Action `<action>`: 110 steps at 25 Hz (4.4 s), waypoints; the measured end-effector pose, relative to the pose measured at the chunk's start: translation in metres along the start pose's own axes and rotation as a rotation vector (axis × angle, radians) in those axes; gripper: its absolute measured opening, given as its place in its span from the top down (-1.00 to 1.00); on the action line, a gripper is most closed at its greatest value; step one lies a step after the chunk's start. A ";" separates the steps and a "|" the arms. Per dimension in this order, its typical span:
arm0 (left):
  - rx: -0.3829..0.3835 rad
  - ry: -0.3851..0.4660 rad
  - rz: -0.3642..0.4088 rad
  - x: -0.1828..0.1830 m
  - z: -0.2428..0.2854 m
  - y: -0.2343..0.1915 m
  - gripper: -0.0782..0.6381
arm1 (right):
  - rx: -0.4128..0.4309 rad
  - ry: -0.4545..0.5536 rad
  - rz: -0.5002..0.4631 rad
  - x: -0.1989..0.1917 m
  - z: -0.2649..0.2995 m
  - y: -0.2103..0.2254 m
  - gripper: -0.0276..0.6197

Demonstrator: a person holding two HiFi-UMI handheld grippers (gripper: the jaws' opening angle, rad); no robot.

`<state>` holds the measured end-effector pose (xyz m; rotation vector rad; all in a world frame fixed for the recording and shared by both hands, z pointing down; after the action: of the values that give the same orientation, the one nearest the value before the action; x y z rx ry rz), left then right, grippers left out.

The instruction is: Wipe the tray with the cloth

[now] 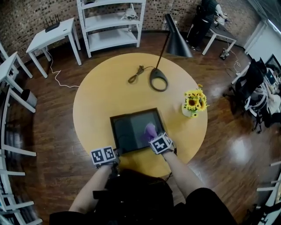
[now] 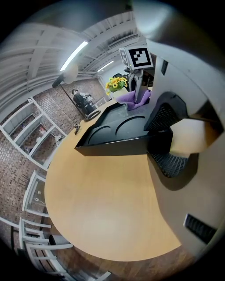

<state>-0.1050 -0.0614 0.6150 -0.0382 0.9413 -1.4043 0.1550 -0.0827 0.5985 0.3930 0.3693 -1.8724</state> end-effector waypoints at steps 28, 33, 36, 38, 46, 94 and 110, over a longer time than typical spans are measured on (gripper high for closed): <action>0.066 0.013 0.059 0.000 -0.001 0.016 0.37 | 0.389 -0.009 0.183 0.127 0.053 -0.117 0.54; 0.053 0.017 0.001 -0.005 -0.002 0.010 0.37 | 0.407 -0.010 0.261 0.121 0.056 -0.086 0.55; 0.045 0.020 -0.024 -0.005 0.000 0.010 0.37 | 0.444 -0.002 0.336 0.118 0.056 -0.077 0.55; 0.041 0.013 -0.018 -0.004 0.001 0.011 0.37 | 0.460 0.004 0.365 0.118 0.056 -0.075 0.55; 0.036 0.006 -0.020 -0.002 0.003 0.011 0.37 | 0.321 0.036 0.177 0.108 0.047 -0.048 0.55; -0.015 0.278 -0.213 -0.003 -0.043 -0.014 0.49 | 0.440 0.088 0.214 0.049 -0.001 -0.131 0.55; 0.009 0.209 -0.150 -0.014 -0.040 -0.017 0.49 | 0.276 0.085 -0.026 0.022 0.005 -0.107 0.55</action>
<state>-0.1397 -0.0341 0.6053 0.0467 1.1236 -1.5726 0.0467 -0.0693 0.5999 0.6578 0.1721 -1.9418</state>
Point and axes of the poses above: the fingertips, and each gripper's own axes: z forward along the fingers, y to its right, x out of its top, the point moved 7 cm from there along -z, backward along the fingers, and after that the axes turned 9 degrees about z, right-handed, at the moved point
